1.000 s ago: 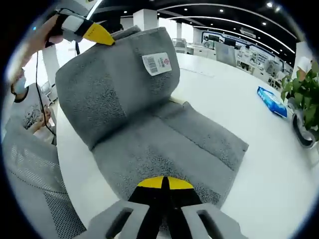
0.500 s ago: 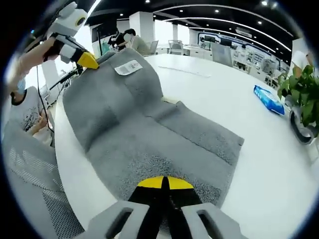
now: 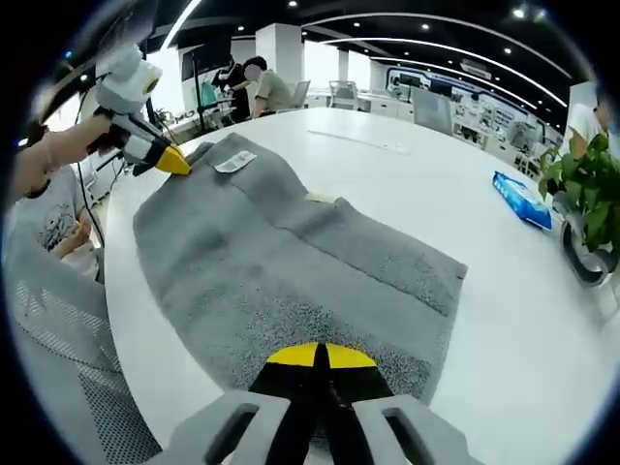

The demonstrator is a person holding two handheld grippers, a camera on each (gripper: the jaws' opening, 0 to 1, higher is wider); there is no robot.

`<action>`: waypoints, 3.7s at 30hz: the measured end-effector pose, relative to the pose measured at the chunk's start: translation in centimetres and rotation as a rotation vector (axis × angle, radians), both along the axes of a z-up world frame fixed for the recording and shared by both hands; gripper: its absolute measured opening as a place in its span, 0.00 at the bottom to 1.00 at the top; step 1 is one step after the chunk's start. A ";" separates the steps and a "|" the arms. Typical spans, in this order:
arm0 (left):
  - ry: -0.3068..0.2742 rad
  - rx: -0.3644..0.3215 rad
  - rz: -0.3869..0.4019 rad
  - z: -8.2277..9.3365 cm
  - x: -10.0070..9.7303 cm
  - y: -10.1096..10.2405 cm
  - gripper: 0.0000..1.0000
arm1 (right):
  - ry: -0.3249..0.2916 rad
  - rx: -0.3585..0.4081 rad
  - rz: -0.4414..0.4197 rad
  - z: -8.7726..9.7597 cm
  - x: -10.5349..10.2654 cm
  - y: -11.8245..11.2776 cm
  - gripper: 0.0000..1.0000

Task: Open the folded towel by lifting each exposed corner and separating the folded layers until the towel lies flat within the target outline without major curled edges

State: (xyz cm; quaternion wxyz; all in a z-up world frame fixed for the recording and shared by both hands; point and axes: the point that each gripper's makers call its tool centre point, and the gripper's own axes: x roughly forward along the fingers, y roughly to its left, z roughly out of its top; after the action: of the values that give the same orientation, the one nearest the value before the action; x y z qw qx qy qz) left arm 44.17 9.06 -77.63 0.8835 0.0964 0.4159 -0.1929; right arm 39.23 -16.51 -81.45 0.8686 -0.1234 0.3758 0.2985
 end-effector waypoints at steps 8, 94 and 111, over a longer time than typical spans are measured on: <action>-0.026 0.107 -0.067 -2.4 -0.2 0.1 0.04 | -0.007 -0.001 0.002 0.0 0.0 0.0 0.00; 0.016 -0.018 -0.281 -3.6 -7.4 -10.3 0.00 | -0.017 -0.165 0.171 -0.2 1.6 2.7 0.00; 0.045 0.018 -0.327 -3.7 -9.3 -12.7 0.00 | -0.013 -0.269 0.200 -0.4 3.6 2.6 0.00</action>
State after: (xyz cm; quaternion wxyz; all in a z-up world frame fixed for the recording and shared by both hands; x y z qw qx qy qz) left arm 34.92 -3.63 -81.32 0.8299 0.1664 0.4160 -0.3325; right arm 42.79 -13.95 -81.80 0.8127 -0.2775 0.3924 0.3294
